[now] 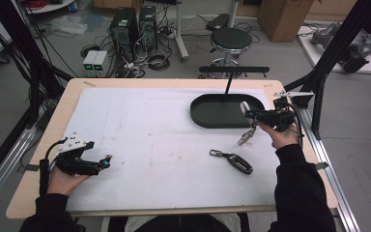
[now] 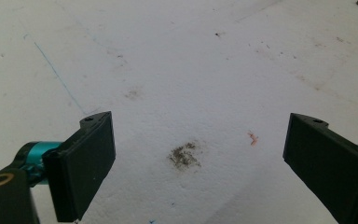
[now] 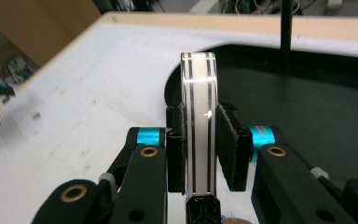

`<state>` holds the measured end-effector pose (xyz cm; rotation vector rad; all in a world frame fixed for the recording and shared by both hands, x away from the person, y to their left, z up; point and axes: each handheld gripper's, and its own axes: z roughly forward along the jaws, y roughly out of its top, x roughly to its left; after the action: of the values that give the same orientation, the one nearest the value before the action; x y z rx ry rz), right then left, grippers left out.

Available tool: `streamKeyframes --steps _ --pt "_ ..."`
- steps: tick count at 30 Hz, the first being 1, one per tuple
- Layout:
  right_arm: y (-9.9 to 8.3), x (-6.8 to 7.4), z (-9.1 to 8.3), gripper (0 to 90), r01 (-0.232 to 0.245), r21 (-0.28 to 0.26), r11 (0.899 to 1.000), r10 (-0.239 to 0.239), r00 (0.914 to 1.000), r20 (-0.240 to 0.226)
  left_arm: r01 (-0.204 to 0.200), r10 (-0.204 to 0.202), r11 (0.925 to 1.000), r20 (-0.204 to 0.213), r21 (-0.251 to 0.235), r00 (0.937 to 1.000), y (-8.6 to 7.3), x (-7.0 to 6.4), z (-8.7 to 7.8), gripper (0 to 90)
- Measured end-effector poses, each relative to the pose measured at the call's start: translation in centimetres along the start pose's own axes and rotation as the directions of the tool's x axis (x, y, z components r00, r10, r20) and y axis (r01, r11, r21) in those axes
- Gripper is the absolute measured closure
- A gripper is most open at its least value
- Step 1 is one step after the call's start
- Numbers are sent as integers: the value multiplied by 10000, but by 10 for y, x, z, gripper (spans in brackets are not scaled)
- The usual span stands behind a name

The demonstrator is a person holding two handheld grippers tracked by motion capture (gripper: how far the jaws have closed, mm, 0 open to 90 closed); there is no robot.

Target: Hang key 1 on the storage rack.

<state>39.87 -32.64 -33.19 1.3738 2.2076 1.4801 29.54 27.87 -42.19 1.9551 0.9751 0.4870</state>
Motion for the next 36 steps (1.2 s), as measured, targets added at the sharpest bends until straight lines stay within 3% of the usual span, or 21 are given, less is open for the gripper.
streamKeyframes --steps 8,17,26,36 --pt "19 6 -6 750 -84 -414 9991 90 9999 137 36 -36 10000 -45 -10 10000 0 0 1 95" --pt "38 12 5 749 -238 -591 9980 238 9997 -17 -11 11 10000 -34 -4 10000 0 2 0 95" --pt "69 22 12 750 17 -855 9963 13 9994 343 22 -22 10000 -41 -75 10000 0 2 0 95" --pt "102 28 25 749 289 -961 9950 -261 9992 307 72 -73 9998 -21 -166 10000 0 3 -1 95"
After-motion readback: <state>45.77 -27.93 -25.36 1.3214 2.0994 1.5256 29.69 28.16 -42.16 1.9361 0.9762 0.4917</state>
